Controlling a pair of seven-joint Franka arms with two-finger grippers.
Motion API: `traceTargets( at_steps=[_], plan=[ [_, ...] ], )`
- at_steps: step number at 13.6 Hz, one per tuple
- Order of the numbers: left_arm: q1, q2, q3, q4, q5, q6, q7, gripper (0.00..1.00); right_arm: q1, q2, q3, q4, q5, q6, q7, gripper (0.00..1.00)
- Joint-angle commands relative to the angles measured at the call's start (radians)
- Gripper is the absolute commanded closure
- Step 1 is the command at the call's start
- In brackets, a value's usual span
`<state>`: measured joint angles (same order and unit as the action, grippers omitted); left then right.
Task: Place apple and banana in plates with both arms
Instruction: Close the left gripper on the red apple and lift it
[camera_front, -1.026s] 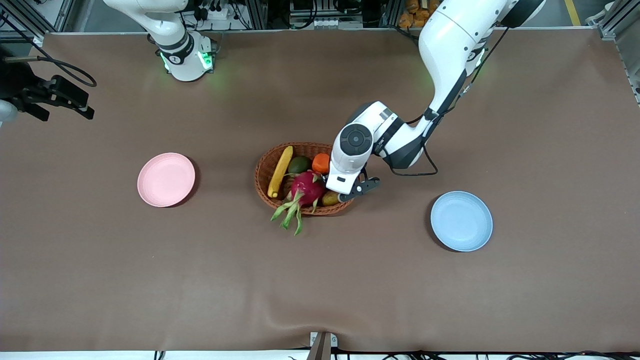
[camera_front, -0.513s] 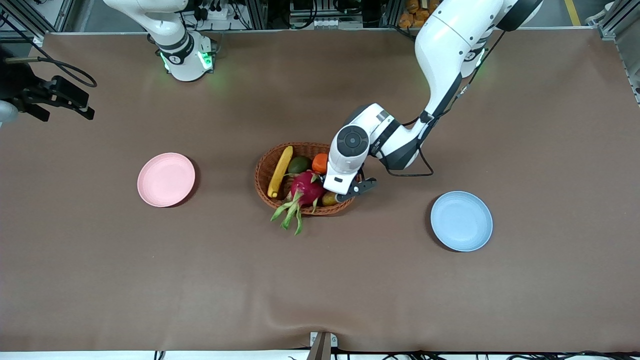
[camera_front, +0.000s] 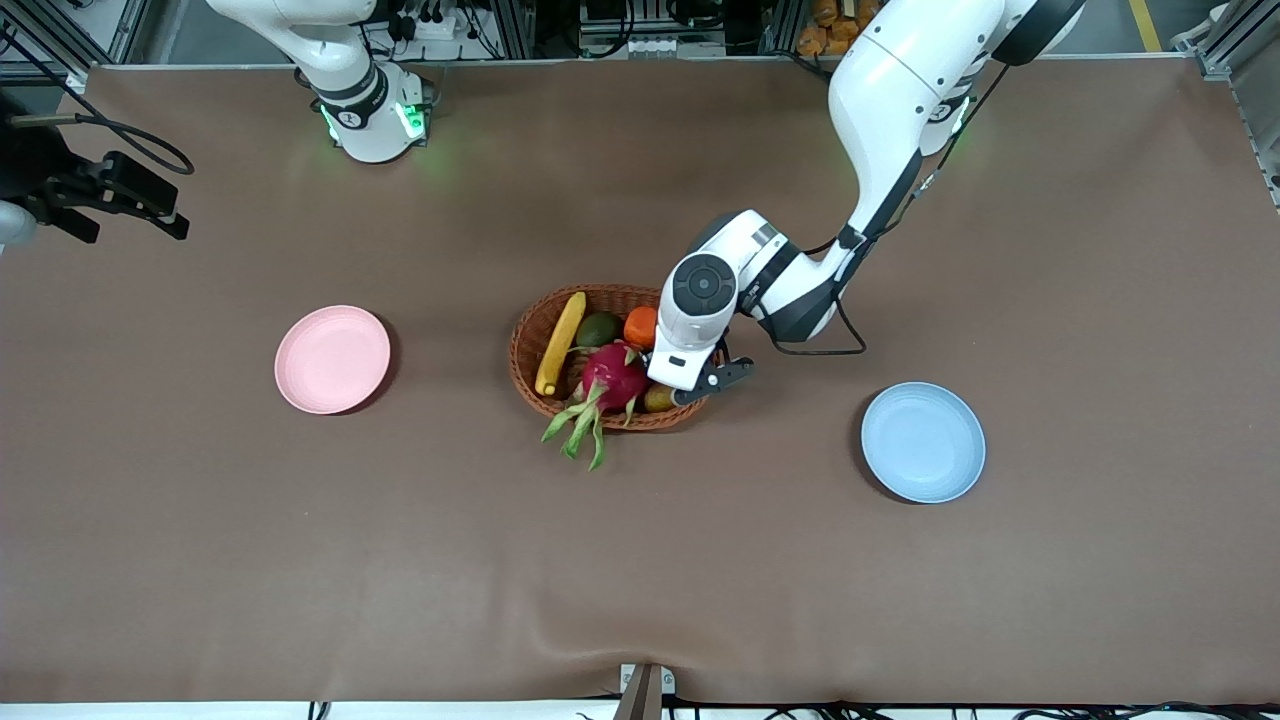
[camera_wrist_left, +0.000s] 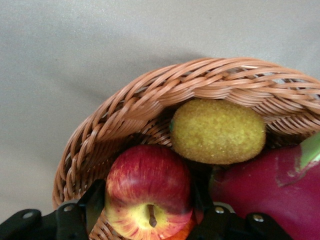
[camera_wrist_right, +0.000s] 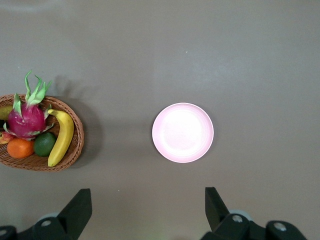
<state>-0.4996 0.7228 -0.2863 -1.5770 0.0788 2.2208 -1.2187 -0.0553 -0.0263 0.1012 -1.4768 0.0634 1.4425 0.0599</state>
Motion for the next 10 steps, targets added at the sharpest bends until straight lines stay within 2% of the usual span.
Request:
traceTargets(
  at_steps=[1, 3, 4, 10],
  plan=[
    [-0.013, 0.017, 0.007, 0.022, 0.027, 0.005, -0.027, 0.51, -0.008, 0.013, 0.006, 0.018, -0.016, -0.008, 0.003, 0.00],
    [-0.013, 0.015, 0.007, 0.022, 0.026, 0.005, -0.027, 0.88, -0.008, 0.014, 0.006, 0.018, -0.016, -0.008, 0.003, 0.00],
    [-0.013, 0.013, 0.006, 0.023, 0.026, 0.005, -0.027, 1.00, -0.008, 0.014, 0.006, 0.018, -0.016, -0.008, 0.003, 0.00],
    [-0.007, -0.048, 0.001, 0.023, 0.016, -0.032, -0.042, 1.00, -0.009, 0.025, 0.006, 0.020, -0.016, -0.008, 0.003, 0.00]
  ],
)
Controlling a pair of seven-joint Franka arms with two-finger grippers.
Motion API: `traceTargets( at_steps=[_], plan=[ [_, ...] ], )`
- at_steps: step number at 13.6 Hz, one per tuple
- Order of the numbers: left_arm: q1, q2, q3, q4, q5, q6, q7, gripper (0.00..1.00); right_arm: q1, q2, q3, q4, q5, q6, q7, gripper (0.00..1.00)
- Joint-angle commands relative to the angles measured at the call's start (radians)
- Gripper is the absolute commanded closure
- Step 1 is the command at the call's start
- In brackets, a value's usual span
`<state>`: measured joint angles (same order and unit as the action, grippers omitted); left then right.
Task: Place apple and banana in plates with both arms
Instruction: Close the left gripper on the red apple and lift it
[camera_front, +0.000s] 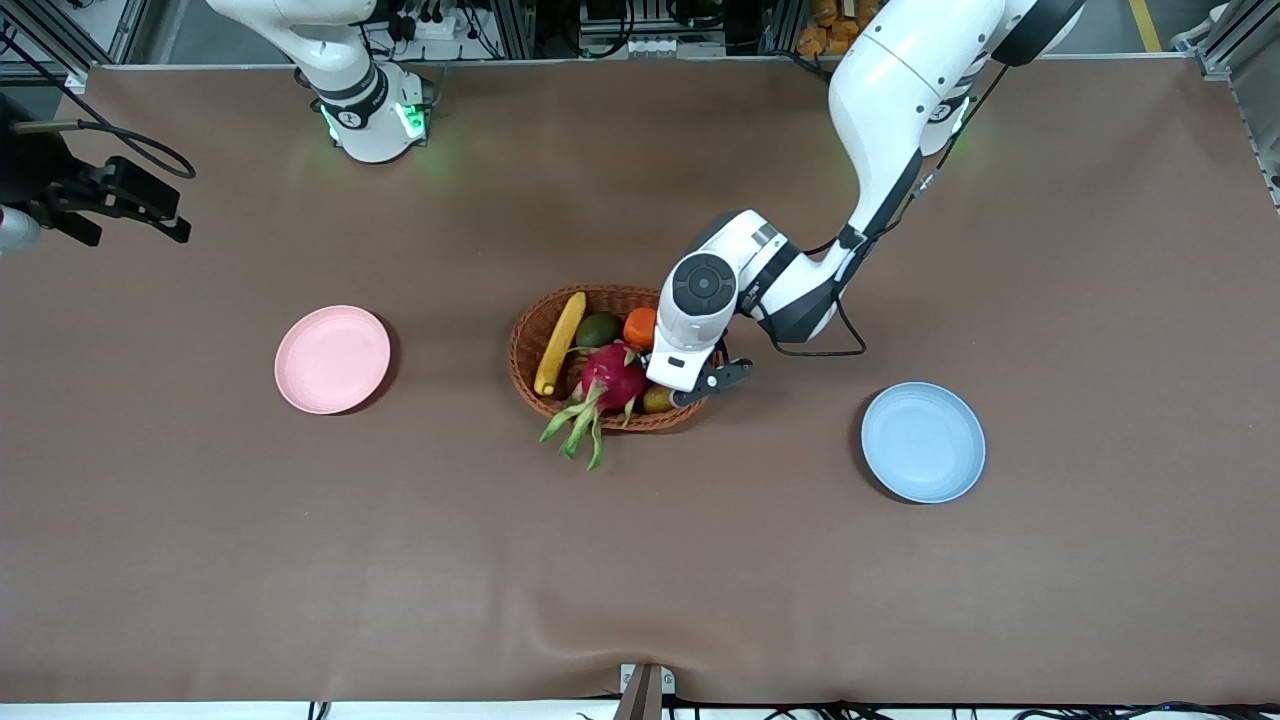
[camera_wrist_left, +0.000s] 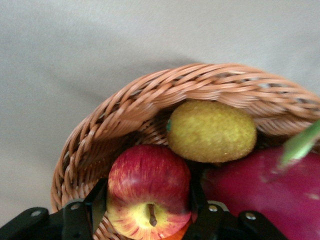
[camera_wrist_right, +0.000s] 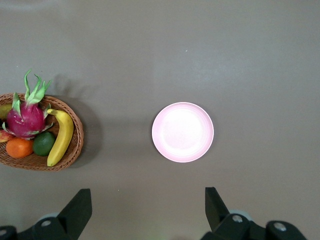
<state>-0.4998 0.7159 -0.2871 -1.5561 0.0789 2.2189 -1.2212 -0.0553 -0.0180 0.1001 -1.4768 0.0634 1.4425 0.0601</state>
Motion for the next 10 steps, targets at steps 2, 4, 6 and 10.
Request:
traceTargets(
  at_steps=[2, 4, 6, 10],
  plan=[
    [-0.005, -0.074, -0.001, 0.002, 0.016, -0.085, -0.066, 1.00, -0.009, 0.016, 0.007, 0.020, -0.016, -0.008, 0.003, 0.00],
    [0.000, -0.116, -0.001, 0.002, 0.016, -0.142, -0.063, 1.00, -0.005, 0.020, 0.007, 0.020, -0.016, -0.008, -0.002, 0.00],
    [0.013, -0.165, 0.000, 0.002, 0.016, -0.200, -0.054, 1.00, 0.003, 0.021, 0.007, 0.018, -0.017, -0.010, -0.003, 0.00],
    [0.105, -0.262, -0.004, 0.004, 0.015, -0.335, 0.104, 1.00, 0.000, 0.053, 0.007, 0.015, -0.017, -0.028, -0.012, 0.00]
  ],
)
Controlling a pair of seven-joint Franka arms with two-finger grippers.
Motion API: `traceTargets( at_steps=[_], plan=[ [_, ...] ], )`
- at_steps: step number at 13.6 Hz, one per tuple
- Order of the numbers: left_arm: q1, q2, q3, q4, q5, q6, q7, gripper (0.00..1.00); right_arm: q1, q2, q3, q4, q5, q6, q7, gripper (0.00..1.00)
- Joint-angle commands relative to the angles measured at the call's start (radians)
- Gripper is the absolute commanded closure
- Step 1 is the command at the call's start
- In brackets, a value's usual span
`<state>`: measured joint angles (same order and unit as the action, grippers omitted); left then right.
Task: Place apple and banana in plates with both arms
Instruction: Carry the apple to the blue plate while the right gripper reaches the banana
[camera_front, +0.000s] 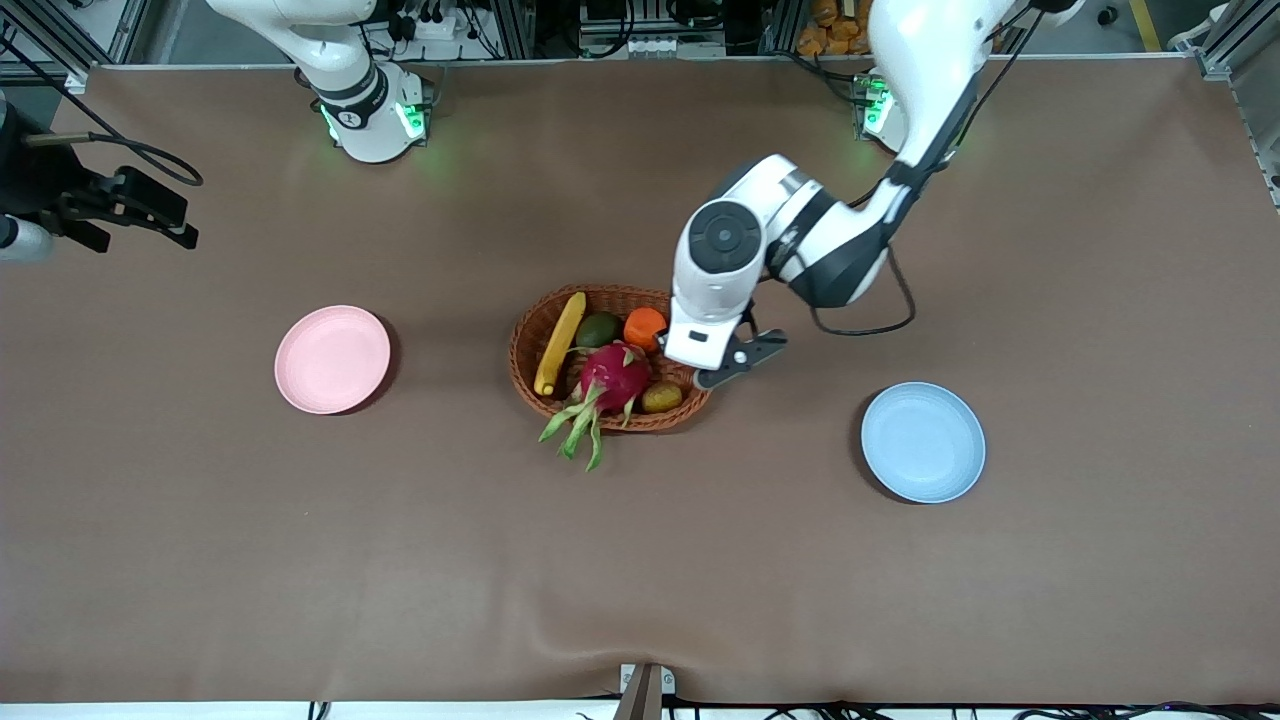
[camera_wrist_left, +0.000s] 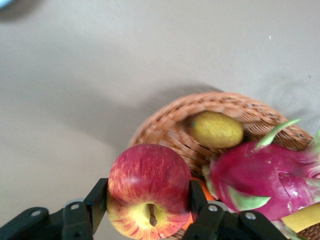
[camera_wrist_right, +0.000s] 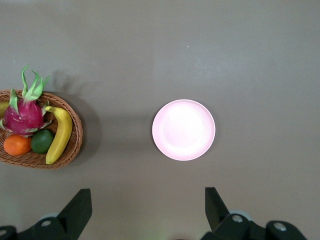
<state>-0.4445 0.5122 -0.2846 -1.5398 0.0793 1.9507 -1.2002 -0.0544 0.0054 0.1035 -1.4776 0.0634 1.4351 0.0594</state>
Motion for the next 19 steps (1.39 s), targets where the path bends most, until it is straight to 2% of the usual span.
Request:
traceTargets(
  at_steps=[1, 4, 6, 7, 9, 11, 13, 16, 19],
  plan=[
    [0.084, -0.084, -0.008, -0.014, -0.002, -0.097, 0.138, 1.00, 0.004, 0.045, 0.004, 0.016, -0.016, -0.027, -0.010, 0.00],
    [0.211, -0.135, -0.008, -0.013, -0.049, -0.177, 0.356, 1.00, 0.016, 0.090, 0.010, 0.010, -0.010, -0.047, 0.000, 0.00],
    [0.288, -0.156, -0.007, -0.014, -0.053, -0.237, 0.492, 1.00, 0.101, 0.103, 0.008, 0.002, -0.001, -0.025, 0.034, 0.00],
    [0.326, -0.159, -0.008, -0.014, -0.052, -0.265, 0.531, 1.00, 0.144, 0.122, 0.010, 0.000, 0.001, 0.004, 0.116, 0.00],
    [0.386, -0.161, -0.005, -0.023, -0.047, -0.283, 0.640, 1.00, 0.227, 0.171, 0.010, -0.007, 0.044, 0.065, 0.291, 0.00],
    [0.452, -0.158, -0.005, -0.045, -0.036, -0.280, 0.705, 1.00, 0.309, 0.221, 0.008, -0.016, 0.055, 0.106, 0.332, 0.00],
    [0.512, -0.146, -0.005, -0.062, -0.030, -0.262, 0.767, 1.00, 0.359, 0.243, 0.010, -0.071, 0.081, 0.190, 0.405, 0.00],
    [0.550, -0.139, -0.001, -0.143, 0.017, -0.164, 0.809, 1.00, 0.439, 0.260, 0.008, -0.206, 0.084, 0.379, 0.413, 0.00],
    [0.607, -0.123, -0.002, -0.224, 0.048, -0.035, 0.833, 1.00, 0.464, 0.333, 0.010, -0.227, 0.085, 0.441, 0.428, 0.00]
  ],
)
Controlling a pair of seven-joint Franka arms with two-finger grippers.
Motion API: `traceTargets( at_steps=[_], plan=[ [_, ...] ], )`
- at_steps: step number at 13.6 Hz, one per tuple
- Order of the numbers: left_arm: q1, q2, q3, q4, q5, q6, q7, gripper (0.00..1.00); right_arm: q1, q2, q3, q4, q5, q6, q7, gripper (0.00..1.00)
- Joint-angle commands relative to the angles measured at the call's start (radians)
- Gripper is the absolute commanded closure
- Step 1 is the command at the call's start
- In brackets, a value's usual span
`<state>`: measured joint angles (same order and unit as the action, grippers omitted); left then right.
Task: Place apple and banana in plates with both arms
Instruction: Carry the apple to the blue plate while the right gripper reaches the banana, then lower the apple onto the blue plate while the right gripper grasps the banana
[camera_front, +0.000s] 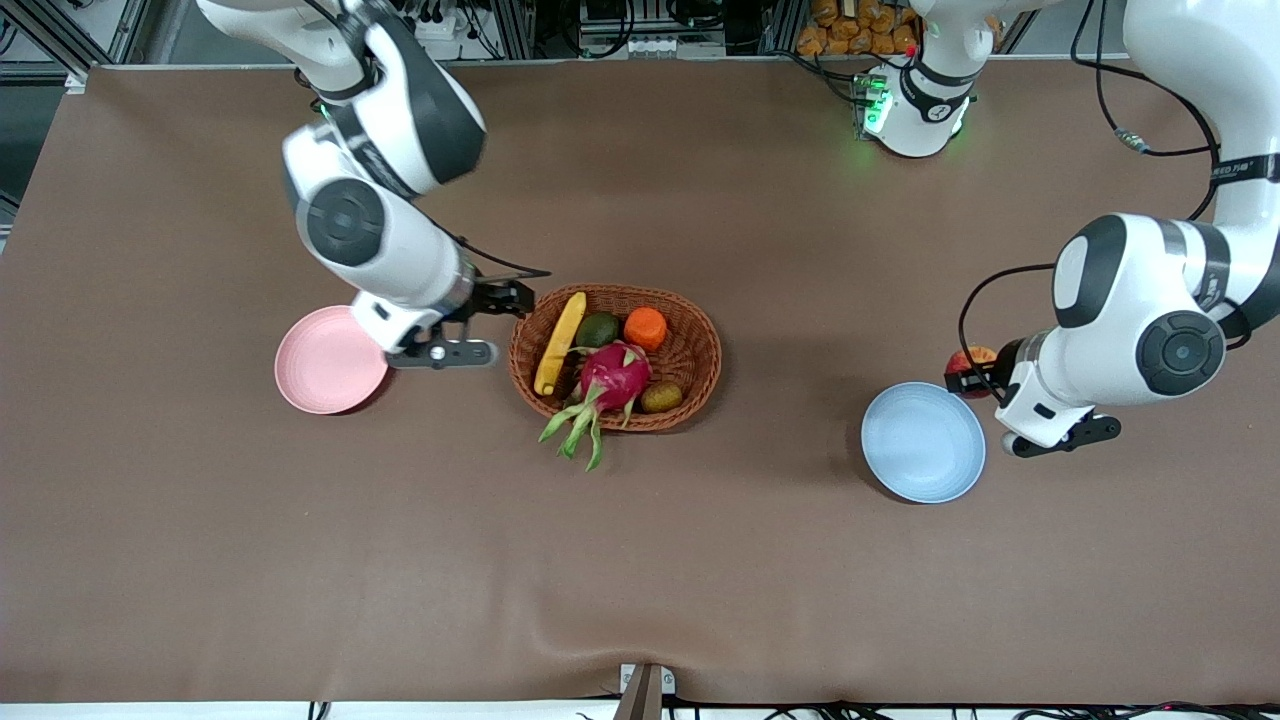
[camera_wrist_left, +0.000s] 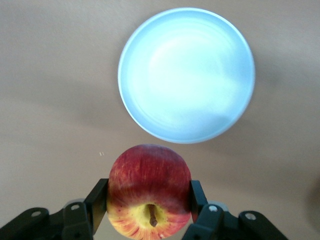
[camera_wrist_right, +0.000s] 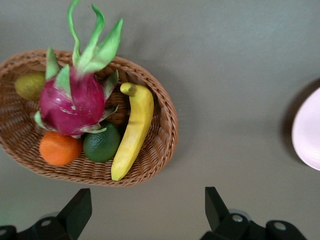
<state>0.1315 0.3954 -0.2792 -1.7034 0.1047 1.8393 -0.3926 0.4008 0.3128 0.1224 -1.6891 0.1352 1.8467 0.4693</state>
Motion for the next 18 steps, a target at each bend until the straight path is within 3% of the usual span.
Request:
traceTargets(
  at_steps=[1, 5, 7, 8, 10, 17, 18],
  plan=[
    [0.037, 0.006, -0.008, -0.076, 0.021, 0.119, 0.049, 1.00, 0.015, 0.041, -0.010, -0.021, 0.012, 0.051, 0.032, 0.00],
    [0.056, 0.092, -0.008, -0.076, 0.023, 0.233, 0.055, 1.00, 0.023, 0.109, -0.009, -0.075, 0.020, 0.186, 0.038, 0.00],
    [0.054, 0.129, -0.009, -0.073, 0.023, 0.271, 0.055, 1.00, 0.024, 0.149, -0.009, -0.077, 0.037, 0.215, 0.051, 0.07],
    [0.053, 0.138, -0.009, -0.071, 0.021, 0.276, 0.055, 1.00, 0.029, 0.155, -0.009, -0.077, 0.037, 0.226, 0.057, 0.16],
    [0.040, 0.154, -0.009, -0.065, 0.018, 0.281, 0.055, 1.00, 0.041, 0.175, -0.010, -0.077, 0.038, 0.250, 0.095, 0.25],
    [0.028, 0.201, -0.012, -0.047, 0.020, 0.288, 0.054, 1.00, 0.056, 0.245, -0.009, -0.078, 0.038, 0.319, 0.161, 0.28],
    [0.026, 0.203, -0.012, -0.047, 0.020, 0.288, 0.054, 0.96, 0.058, 0.256, -0.010, -0.077, 0.038, 0.321, 0.192, 0.32]
  ],
)
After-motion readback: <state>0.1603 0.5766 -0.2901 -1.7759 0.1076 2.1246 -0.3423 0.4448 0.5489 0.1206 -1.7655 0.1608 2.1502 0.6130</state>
